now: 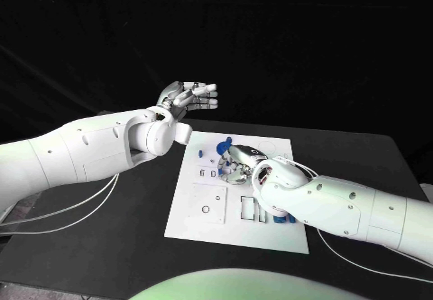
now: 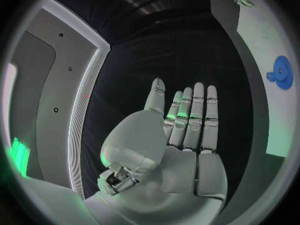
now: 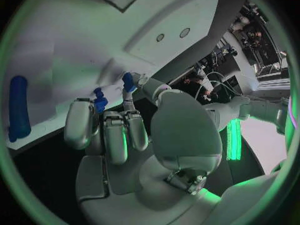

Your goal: Assemble the parts on the task board

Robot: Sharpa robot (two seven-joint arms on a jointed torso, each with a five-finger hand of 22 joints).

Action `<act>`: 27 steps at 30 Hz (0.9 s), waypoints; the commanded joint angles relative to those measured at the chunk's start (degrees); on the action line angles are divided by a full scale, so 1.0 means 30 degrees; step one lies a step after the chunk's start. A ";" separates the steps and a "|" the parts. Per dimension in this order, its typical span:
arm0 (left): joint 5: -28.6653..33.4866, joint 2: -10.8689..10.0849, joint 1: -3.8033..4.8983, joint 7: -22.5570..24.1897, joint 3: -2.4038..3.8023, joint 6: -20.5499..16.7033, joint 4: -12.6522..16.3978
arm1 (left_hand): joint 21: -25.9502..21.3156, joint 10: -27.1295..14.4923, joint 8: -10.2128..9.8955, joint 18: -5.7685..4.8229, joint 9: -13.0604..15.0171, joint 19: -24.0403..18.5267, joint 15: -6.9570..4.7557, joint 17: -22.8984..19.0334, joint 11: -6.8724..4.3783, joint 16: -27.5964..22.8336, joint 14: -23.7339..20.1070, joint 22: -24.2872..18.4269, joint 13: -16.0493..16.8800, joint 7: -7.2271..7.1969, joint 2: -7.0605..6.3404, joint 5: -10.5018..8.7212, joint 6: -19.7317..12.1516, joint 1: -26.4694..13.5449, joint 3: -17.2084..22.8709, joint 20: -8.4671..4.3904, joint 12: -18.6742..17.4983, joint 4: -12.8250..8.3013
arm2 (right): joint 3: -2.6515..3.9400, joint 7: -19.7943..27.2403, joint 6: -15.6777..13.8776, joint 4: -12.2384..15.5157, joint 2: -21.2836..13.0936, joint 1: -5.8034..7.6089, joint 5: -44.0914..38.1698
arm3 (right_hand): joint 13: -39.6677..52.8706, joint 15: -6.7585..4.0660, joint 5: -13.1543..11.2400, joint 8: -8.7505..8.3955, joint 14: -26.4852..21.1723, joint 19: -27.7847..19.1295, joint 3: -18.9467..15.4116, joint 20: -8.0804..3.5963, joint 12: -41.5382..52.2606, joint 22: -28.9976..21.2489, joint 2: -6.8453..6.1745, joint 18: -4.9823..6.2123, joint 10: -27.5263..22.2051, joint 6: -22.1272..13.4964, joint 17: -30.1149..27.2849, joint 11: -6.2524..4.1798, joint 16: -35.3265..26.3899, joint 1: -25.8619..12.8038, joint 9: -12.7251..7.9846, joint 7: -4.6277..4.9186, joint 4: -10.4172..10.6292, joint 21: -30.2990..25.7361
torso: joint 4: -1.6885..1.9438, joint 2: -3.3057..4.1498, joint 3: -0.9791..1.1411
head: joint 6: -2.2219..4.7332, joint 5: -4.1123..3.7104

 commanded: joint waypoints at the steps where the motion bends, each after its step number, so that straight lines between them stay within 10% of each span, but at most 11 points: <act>1: 0.0055 0.0002 0.0015 0.0116 0.0016 0.0304 0.0067 | -0.0065 -0.0072 -0.0057 0.0231 0.0025 -0.0033 0.0028 0.0028 0.0017 -0.0068 -0.0142 -0.0017 0.0031 0.0013 0.0058 -0.0014 -0.0165 -0.0092 -0.0307 0.0114 -0.0010 -0.0083 | -0.0003 -0.0131 -0.0380 -0.0005 0.0046 -0.0041 -0.0313 | 0.2276 -0.0109 0.0072 0.0030 0.1990 -0.0018 0.0085 -0.0139 0.0045 -0.0023 -0.0026 -0.0231 0.0215 -0.0102 0.5026 -0.0045 0.0119 -0.0200 0.0015 -0.0004 0.0056 -0.0084 | -0.0003 0.0007 0.0014 | -0.0050 0.0016; 27: 0.0055 -0.0064 0.0016 0.0029 0.0016 0.0336 0.0116 | -0.0076 -0.0089 -0.0061 0.0232 0.0041 -0.0053 0.0034 0.0066 0.0025 -0.0106 -0.0157 -0.0037 0.0029 0.0019 0.0045 -0.0012 -0.0180 -0.0133 -0.0301 0.0121 -0.0016 -0.0093 | -0.0001 0.0224 -0.0249 -0.0483 0.0376 -0.0190 0.0013 | 0.2231 -0.0064 -0.0010 -0.0106 0.1990 -0.0036 0.0091 -0.0111 0.0010 -0.0061 -0.0216 -0.0221 0.0186 -0.0368 0.5026 0.0015 0.0119 -0.0444 -0.0027 0.0072 0.0133 -0.0153 | -0.0020 0.0026 0.0018 | -0.0194 0.0083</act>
